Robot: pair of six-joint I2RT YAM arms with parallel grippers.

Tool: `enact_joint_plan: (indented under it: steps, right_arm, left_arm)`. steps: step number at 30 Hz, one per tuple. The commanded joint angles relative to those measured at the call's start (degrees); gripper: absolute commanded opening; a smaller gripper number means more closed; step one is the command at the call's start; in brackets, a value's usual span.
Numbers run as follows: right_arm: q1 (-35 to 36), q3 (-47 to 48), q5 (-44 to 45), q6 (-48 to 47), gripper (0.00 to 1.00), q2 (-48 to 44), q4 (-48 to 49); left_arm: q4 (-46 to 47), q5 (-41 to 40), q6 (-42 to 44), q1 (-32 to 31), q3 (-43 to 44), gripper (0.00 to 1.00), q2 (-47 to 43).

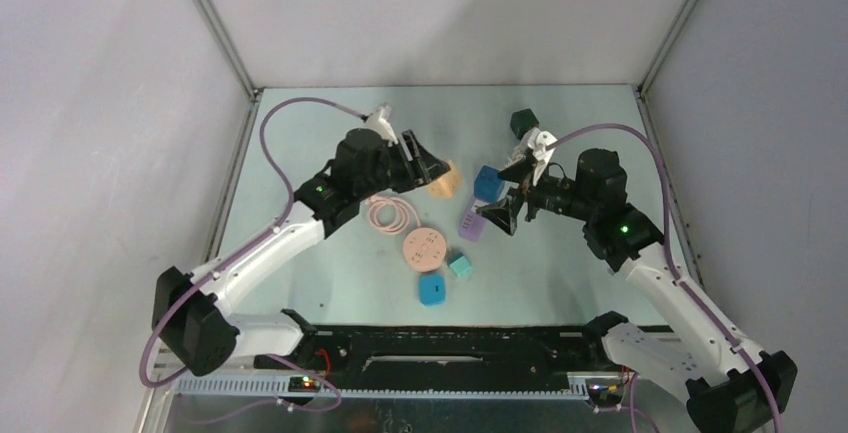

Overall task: Insert the plug
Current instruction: Move the socket to the center of the board.

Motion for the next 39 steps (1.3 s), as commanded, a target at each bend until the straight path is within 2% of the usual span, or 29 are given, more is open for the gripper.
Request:
enact_joint_plan:
  steps: [1, 7, 15, 21, 24, 27, 30, 34, 37, 39]
  right_arm:
    - [2.15, 1.05, -2.83, -3.83, 1.00, 1.40, 10.20]
    - [5.29, 1.12, 0.15, -4.27, 1.00, 4.40, 16.46]
    - [7.07, 1.08, 7.77, -2.22, 0.93, 7.08, 20.25]
    - [7.57, 1.08, 6.91, -4.78, 0.93, 9.60, 20.17]
    - [7.70, 1.13, 5.24, -5.26, 0.89, 10.59, 20.37]
    - [7.68, 1.07, 4.04, -5.43, 0.80, 11.24, 20.13]
    - [7.70, 1.04, 4.24, -5.45, 0.62, 11.45, 19.69]
    - [7.65, 1.04, 6.11, -5.52, 0.34, 10.78, 20.31]
    - [7.66, 1.04, 6.73, -6.17, 0.02, 9.85, 20.81]
    - [7.42, 1.04, 6.64, -6.35, 0.00, 9.49, 20.79]
  left_arm:
    - [0.82, 1.82, 3.06, -3.71, 9.10, 0.00, 0.95]
    - [1.09, 0.43, 2.45, -6.27, 11.00, 0.00, 1.49]
    - [1.19, 1.26, 2.23, -7.53, 10.53, 0.00, 0.92]
    - [3.99, 3.26, 2.12, -7.70, 9.36, 0.00, -0.52]
    - [4.05, 3.22, 2.04, -7.74, 9.22, 0.00, -0.95]
    - [4.48, 3.82, 1.96, -7.82, 9.18, 0.00, -1.01]
    - [4.11, 3.87, 1.87, -7.92, 9.10, 0.00, -1.00]
    - [3.70, 3.55, 1.86, -7.92, 8.75, 0.00, -1.24]
    - [3.54, 3.32, 2.23, -7.92, 8.52, 0.00, -1.39]
    - [3.13, 2.59, 2.71, -7.92, 8.56, 0.00, -1.44]
